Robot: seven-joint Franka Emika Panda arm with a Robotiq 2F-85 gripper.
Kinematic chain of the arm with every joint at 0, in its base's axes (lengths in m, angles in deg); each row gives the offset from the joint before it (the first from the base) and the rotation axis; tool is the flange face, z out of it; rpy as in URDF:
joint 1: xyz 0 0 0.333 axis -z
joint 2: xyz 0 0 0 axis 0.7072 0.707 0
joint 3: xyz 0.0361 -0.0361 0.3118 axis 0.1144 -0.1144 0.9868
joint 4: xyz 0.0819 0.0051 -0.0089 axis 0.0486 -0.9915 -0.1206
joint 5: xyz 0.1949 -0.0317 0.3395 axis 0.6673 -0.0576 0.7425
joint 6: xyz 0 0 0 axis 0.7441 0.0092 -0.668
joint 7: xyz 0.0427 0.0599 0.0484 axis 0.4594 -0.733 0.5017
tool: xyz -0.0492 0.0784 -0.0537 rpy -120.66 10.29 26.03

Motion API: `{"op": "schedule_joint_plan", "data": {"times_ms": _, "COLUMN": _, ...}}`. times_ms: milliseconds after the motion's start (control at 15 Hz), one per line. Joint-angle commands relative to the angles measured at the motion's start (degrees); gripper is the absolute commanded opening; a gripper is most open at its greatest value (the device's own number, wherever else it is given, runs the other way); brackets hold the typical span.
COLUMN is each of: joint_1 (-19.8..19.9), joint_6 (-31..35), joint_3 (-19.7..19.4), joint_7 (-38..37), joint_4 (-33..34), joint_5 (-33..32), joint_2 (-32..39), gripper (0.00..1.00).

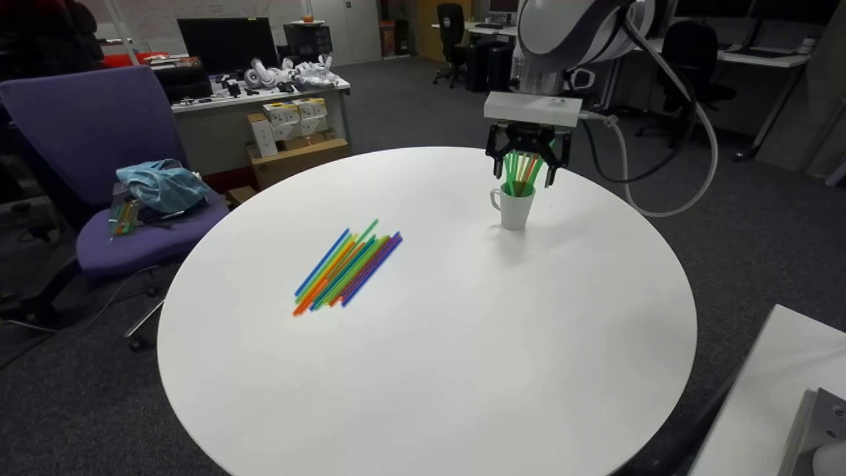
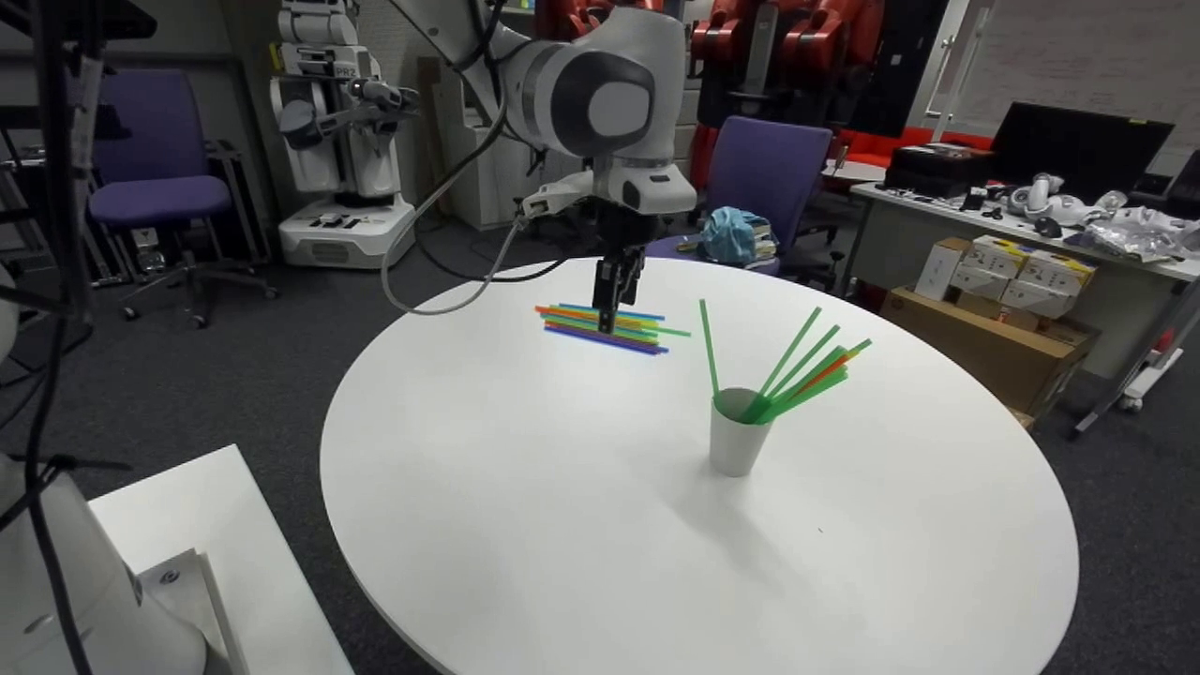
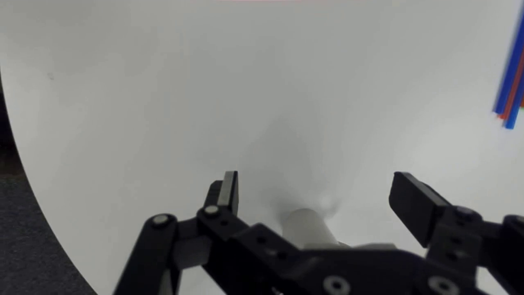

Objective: Pick up the green straw on the right and put it inside the white cup

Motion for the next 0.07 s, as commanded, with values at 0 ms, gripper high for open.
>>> {"op": "schedule_joint_plan", "data": {"times_ms": 0, "joint_1": -4.3, "joint_6": -0.1, "joint_3": -4.4, "joint_7": 0.6, "joint_4": 0.1, "joint_5": 0.9, "joint_2": -0.1, "gripper": 1.0}}
